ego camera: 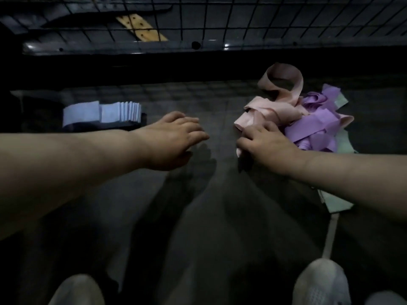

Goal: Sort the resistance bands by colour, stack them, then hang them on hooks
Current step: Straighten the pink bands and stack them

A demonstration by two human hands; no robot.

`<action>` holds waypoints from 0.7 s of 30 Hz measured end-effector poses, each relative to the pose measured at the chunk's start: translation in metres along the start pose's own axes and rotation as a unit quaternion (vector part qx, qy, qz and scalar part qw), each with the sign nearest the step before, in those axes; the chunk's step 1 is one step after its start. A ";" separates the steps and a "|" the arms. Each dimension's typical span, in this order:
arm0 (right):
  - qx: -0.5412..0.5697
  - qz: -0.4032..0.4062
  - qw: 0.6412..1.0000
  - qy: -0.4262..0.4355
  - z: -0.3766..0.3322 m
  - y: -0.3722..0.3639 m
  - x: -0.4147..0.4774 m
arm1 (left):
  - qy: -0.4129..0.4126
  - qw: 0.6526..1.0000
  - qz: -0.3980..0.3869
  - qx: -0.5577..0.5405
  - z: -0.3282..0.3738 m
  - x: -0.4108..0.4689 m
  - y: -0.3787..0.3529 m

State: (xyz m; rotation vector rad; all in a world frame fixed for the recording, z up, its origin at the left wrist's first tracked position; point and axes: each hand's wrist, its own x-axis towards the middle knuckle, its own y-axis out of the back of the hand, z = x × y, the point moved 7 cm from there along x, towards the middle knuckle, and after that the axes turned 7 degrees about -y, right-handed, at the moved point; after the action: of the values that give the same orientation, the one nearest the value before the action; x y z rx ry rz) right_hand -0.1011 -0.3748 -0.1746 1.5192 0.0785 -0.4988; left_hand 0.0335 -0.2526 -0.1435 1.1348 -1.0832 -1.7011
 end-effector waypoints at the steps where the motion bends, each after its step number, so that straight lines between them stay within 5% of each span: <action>1: -0.009 0.016 0.999 0.041 -0.011 0.010 -0.005 | 0.034 0.999 -0.024 -0.021 0.004 -0.003 0.000; 5: 0.134 -0.040 0.989 0.045 -0.043 0.038 -0.017 | 0.160 0.955 -0.043 -0.244 0.023 -0.026 -0.004; 8: 0.337 -0.016 0.941 -0.034 -0.054 0.061 -0.018 | 0.211 0.821 0.031 -0.530 0.044 -0.038 -0.008; 10: 0.483 -0.009 0.867 -0.119 -0.052 0.068 -0.024 | 0.206 0.735 0.057 -0.644 0.059 -0.040 -0.012; 14: 0.722 -0.044 0.652 -0.229 -0.043 0.058 -0.039 | 0.216 0.710 0.050 -0.668 0.071 -0.027 -0.018; 21: 0.834 -0.051 0.456 -0.306 -0.020 0.022 -0.048 | 0.241 0.606 -0.018 -0.758 0.068 -0.033 -0.023</action>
State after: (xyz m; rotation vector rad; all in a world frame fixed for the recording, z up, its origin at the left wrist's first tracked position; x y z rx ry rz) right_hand -0.1306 -0.3435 -0.1384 3.0959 -1.3170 -1.4141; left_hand -0.0259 -0.2006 -0.1408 0.3080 0.7998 -1.4205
